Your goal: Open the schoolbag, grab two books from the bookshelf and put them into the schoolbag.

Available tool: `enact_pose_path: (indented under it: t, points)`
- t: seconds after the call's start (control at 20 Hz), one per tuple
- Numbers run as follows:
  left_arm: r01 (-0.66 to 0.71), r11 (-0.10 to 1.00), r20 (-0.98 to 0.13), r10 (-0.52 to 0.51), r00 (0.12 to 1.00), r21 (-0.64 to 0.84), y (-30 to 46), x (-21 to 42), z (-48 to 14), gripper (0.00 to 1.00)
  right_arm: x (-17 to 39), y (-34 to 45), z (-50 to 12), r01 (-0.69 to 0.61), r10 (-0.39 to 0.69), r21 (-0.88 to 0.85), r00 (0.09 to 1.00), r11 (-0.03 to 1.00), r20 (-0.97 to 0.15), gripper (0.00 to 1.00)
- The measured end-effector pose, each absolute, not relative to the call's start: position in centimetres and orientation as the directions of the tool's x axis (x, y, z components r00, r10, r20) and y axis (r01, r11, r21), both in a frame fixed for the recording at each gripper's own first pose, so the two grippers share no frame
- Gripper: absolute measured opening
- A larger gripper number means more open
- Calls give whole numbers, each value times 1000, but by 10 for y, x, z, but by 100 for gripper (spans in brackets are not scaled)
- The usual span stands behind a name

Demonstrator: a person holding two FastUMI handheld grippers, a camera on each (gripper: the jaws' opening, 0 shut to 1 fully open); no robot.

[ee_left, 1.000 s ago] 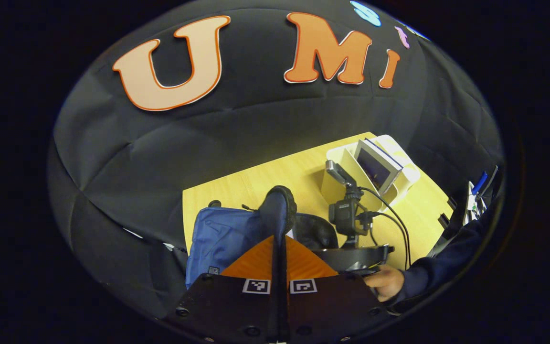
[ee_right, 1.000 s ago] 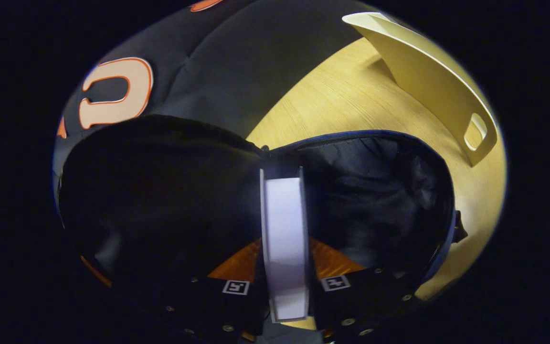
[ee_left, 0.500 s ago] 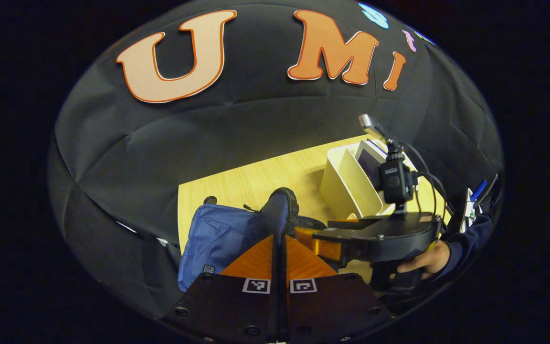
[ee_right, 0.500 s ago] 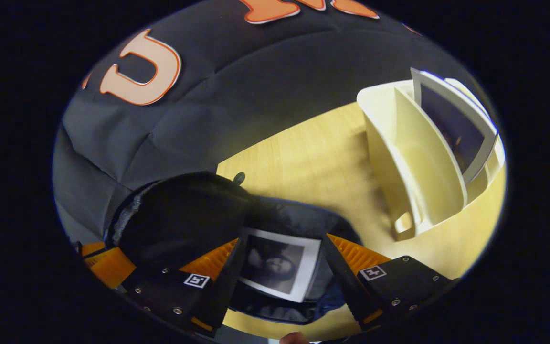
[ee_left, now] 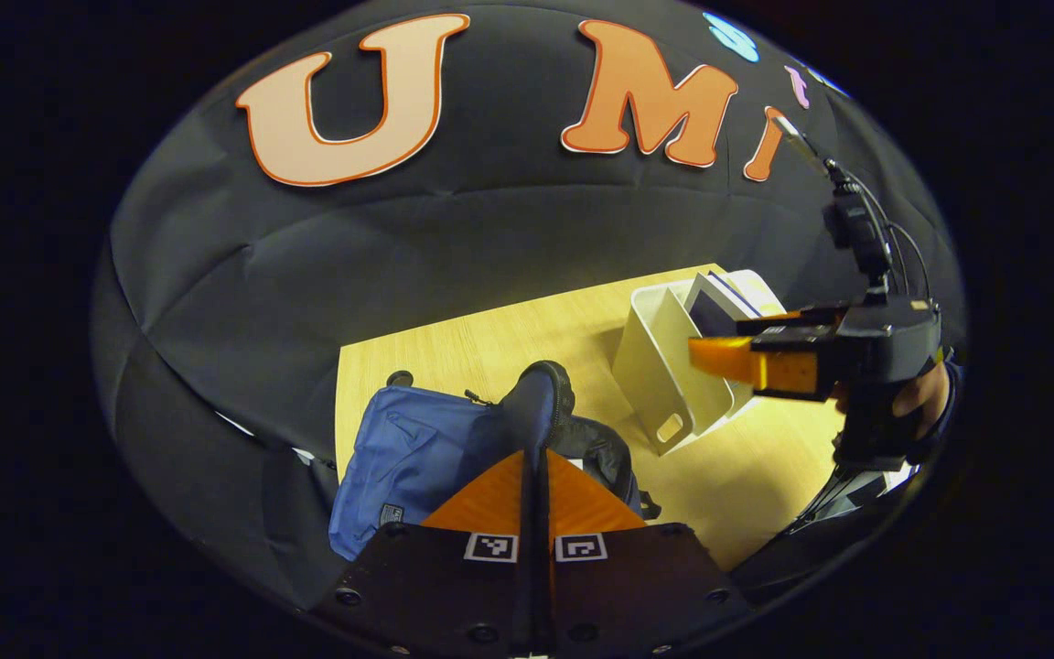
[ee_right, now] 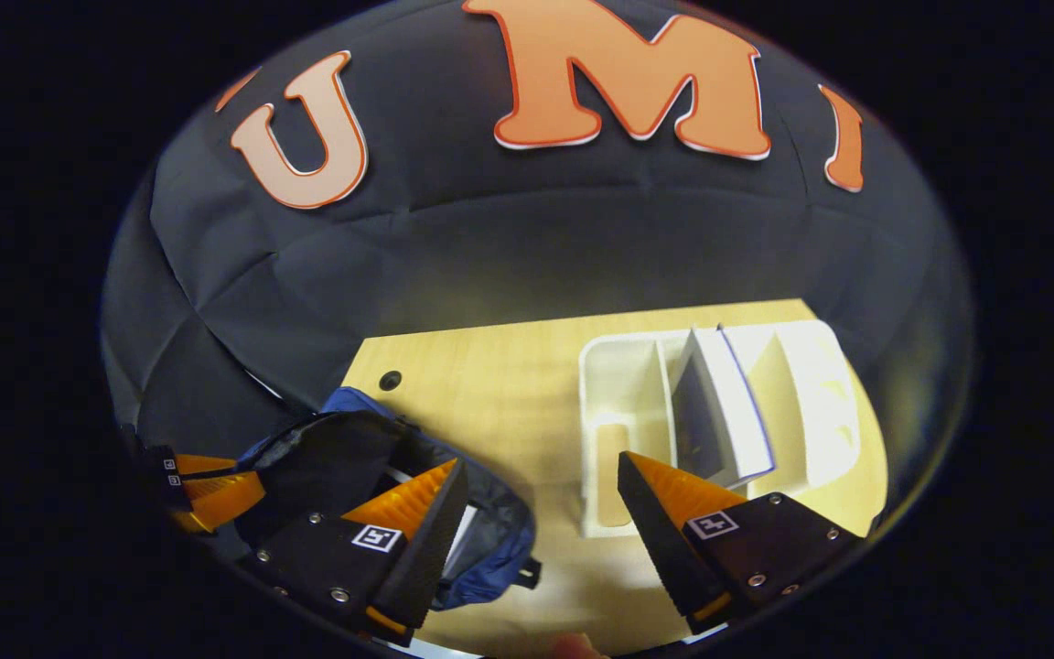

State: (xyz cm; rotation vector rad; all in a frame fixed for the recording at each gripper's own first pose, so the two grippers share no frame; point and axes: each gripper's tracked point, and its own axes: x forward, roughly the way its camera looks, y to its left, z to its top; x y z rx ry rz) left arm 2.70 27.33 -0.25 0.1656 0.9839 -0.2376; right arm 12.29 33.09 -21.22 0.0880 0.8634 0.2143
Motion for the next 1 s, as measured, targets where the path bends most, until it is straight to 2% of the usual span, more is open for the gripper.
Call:
enact_pose_path:
  t: [0.15, 0.3, 0.6, 0.8, 1.0]
  points:
    - [263, 964, -836, -124, 535, 25, 275, 26, -2, 1, 134, 295, -202, -174, 167, 71, 636, 982, -754, 97]
    - [254, 967, -833, -133, 536, 9, 277, 24, -6, 1, 143, 256, -205, -178, 68, -60, 635, 982, -769, 97]
    - [222, 974, -828, -156, 539, -39, 280, 17, -10, 1, 157, 228, -238, -190, 48, -59, 514, 980, -856, 98]
    - [208, 976, -827, -170, 537, -66, 282, 13, -14, 1, 172, 214, -271, -146, 17, -48, 415, 988, -909, 96]
    - [195, 978, -829, -170, 533, -76, 285, 10, -17, 1, 172, 215, -291, -163, 23, -30, 312, 986, -950, 77]
